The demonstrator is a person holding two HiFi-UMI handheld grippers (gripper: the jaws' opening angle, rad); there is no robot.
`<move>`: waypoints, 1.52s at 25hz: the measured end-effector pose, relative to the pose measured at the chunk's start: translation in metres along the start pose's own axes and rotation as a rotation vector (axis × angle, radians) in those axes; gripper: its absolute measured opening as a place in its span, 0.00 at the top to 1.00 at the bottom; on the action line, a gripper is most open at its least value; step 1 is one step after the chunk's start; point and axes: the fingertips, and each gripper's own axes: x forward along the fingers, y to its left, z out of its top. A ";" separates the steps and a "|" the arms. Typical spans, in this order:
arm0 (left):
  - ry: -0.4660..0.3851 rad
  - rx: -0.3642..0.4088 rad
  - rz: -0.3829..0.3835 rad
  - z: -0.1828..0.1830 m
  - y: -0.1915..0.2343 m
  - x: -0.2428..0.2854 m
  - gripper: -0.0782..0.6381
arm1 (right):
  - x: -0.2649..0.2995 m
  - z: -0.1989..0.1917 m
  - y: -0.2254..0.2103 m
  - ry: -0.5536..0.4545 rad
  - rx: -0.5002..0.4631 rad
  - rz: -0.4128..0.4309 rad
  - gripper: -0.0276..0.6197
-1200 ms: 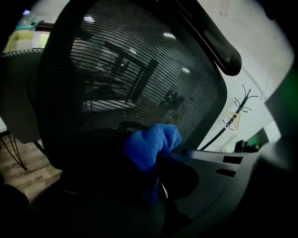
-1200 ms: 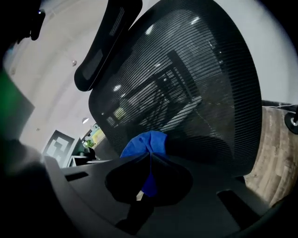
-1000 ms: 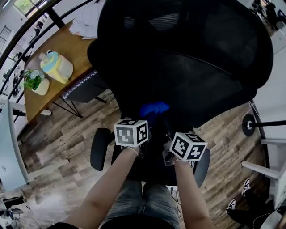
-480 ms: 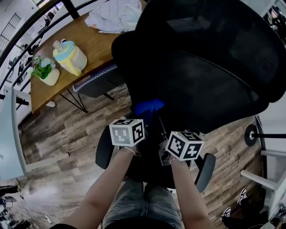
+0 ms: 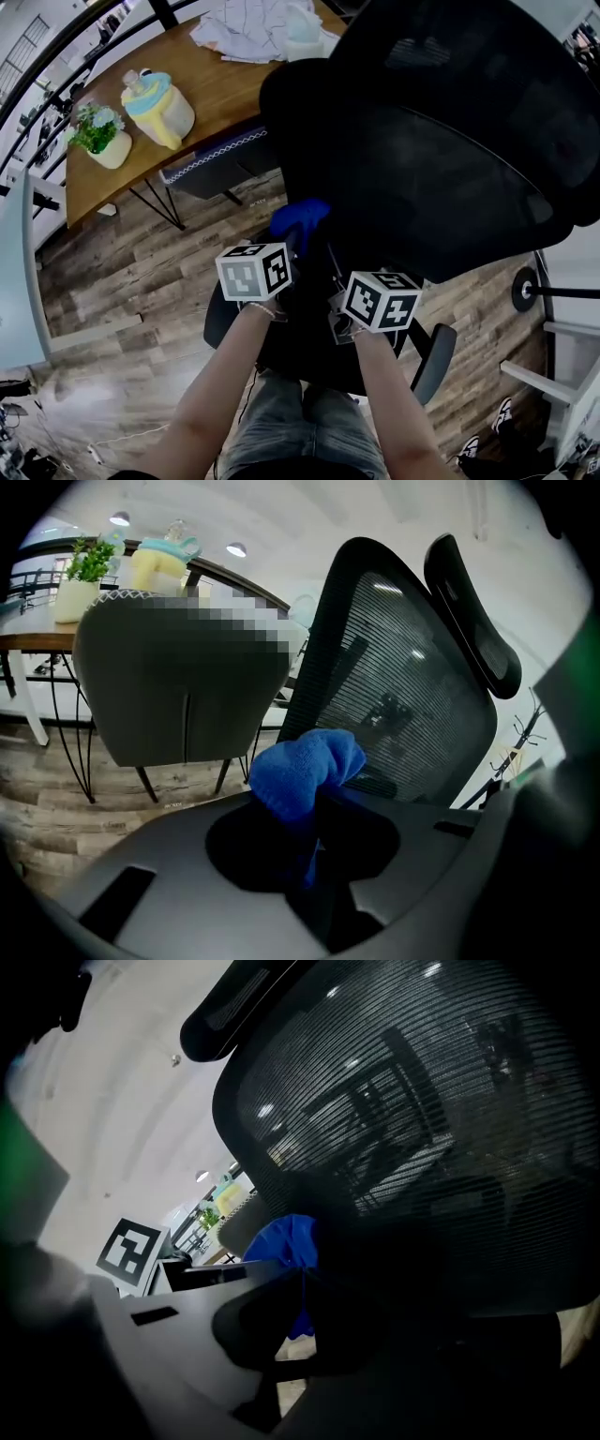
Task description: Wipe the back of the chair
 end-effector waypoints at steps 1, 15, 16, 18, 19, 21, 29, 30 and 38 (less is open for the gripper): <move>-0.002 -0.004 0.004 0.000 0.003 -0.001 0.77 | 0.002 -0.002 0.002 0.005 -0.001 0.003 0.91; -0.049 -0.068 0.015 0.008 0.029 -0.037 0.77 | 0.001 0.003 0.029 -0.021 -0.001 0.019 0.91; -0.054 -0.066 0.009 0.009 0.027 -0.041 0.77 | -0.004 0.007 0.029 -0.034 -0.001 0.015 0.91; -0.063 -0.057 -0.003 0.012 0.021 -0.051 0.77 | -0.015 0.013 0.027 -0.056 -0.004 0.002 0.91; -0.066 -0.050 -0.009 0.013 0.016 -0.056 0.77 | -0.022 0.016 0.025 -0.067 -0.004 -0.006 0.91; -0.070 -0.036 -0.027 0.014 0.006 -0.064 0.77 | -0.035 0.020 0.022 -0.087 0.000 -0.023 0.91; -0.058 0.063 -0.133 0.018 -0.062 -0.083 0.77 | -0.098 0.047 0.031 -0.203 -0.001 -0.022 0.91; -0.060 0.074 -0.145 0.019 -0.070 -0.086 0.77 | -0.106 0.051 0.033 -0.220 -0.003 -0.017 0.91; -0.092 0.160 -0.269 0.026 -0.132 -0.118 0.77 | -0.172 0.080 0.045 -0.357 -0.032 -0.017 0.91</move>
